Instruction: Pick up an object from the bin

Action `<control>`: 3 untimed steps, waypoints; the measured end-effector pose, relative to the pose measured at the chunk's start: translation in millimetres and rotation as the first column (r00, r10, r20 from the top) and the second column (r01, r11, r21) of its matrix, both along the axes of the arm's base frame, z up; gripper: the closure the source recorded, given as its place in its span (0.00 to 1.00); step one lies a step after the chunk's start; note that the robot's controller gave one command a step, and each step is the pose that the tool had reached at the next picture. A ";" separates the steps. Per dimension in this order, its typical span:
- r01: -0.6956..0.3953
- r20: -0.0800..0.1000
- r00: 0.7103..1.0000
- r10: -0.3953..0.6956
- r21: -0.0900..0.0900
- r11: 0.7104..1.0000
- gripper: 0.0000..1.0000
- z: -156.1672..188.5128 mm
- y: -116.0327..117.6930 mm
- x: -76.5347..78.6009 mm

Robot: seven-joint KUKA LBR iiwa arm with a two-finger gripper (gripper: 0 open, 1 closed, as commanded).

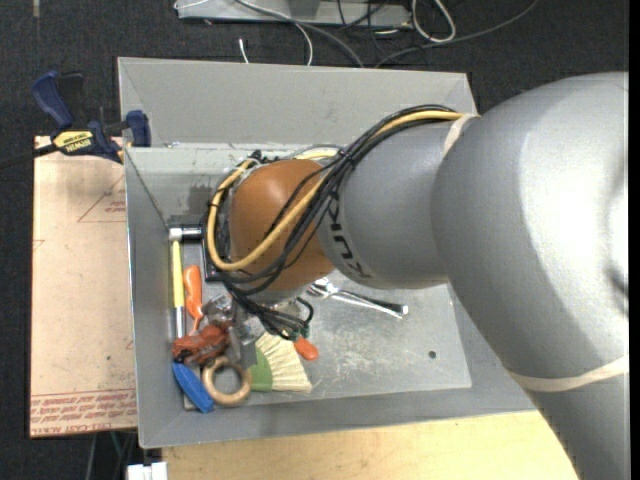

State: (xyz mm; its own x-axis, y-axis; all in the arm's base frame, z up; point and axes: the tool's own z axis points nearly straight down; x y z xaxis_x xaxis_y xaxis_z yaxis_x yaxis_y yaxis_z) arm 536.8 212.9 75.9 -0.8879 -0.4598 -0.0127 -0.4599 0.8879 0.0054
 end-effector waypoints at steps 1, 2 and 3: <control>0.001 0.000 1.000 -0.001 0.000 1.000 1.00 11.4 -0.3 -1.1; 0.002 -0.003 1.000 -0.002 0.000 1.000 1.00 44.6 -0.2 -2.1; 0.001 0.001 1.000 -0.001 0.001 1.000 1.00 78.7 0.2 -1.1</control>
Offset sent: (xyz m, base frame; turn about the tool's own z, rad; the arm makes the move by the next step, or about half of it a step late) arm -0.0006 -0.0003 0.0699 0.0008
